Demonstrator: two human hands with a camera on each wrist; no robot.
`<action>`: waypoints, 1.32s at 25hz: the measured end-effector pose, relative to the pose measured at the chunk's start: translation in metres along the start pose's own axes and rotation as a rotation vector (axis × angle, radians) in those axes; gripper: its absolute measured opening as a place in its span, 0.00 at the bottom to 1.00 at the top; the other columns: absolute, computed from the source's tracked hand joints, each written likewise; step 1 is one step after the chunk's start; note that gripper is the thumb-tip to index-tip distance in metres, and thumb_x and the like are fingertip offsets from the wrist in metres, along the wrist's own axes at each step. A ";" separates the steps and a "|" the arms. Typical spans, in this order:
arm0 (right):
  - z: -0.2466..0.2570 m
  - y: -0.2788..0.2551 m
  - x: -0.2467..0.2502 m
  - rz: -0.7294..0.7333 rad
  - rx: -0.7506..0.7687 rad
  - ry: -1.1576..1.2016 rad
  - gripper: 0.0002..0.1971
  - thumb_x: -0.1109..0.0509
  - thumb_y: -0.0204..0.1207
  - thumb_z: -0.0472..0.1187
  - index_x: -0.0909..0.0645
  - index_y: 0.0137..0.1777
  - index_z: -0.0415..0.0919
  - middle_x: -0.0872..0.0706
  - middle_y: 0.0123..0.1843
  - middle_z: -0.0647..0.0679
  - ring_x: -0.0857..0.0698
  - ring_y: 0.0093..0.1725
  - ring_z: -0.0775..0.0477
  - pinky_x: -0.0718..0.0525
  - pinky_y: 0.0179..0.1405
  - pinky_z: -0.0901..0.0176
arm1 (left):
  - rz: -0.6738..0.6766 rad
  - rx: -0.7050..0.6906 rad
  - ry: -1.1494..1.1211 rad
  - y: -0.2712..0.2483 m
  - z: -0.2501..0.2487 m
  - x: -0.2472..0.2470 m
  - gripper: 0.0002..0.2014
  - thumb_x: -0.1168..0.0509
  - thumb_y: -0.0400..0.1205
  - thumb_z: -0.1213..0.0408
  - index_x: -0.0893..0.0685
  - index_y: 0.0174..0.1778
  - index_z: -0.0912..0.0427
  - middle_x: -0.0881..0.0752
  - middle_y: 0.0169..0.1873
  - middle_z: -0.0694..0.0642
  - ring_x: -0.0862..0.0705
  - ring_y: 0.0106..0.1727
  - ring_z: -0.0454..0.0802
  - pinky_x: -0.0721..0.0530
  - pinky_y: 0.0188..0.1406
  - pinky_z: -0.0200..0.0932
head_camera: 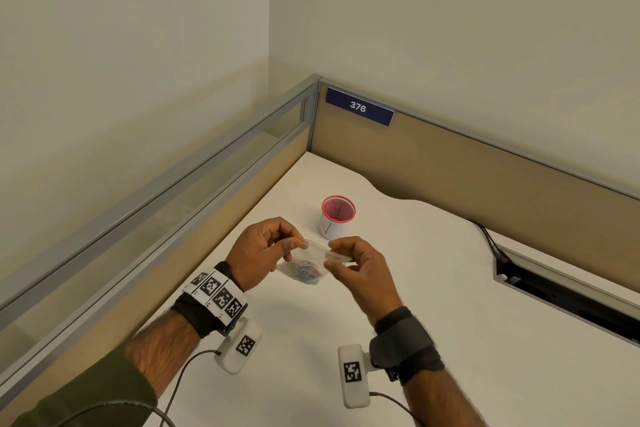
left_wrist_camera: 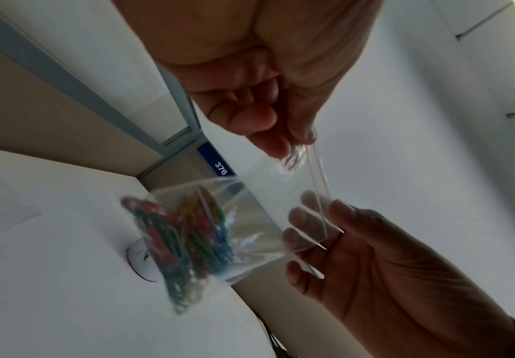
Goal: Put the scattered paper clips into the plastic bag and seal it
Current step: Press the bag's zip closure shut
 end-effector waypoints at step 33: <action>-0.015 0.002 -0.046 0.053 -0.389 0.356 0.16 0.26 0.77 0.46 0.20 0.62 0.44 0.09 0.53 0.40 0.09 0.49 0.37 0.09 0.45 0.42 | -0.071 0.440 -0.380 0.018 0.028 -0.010 0.19 0.35 0.83 0.81 0.19 0.66 0.59 0.09 0.52 0.68 0.09 0.45 0.55 0.09 0.35 0.44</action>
Point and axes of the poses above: each hand's wrist, its own y-axis towards the middle knuckle, its own x-axis out of the back of the hand, z = x × y, the point moved 2 cm from there along y, towards the middle knuckle
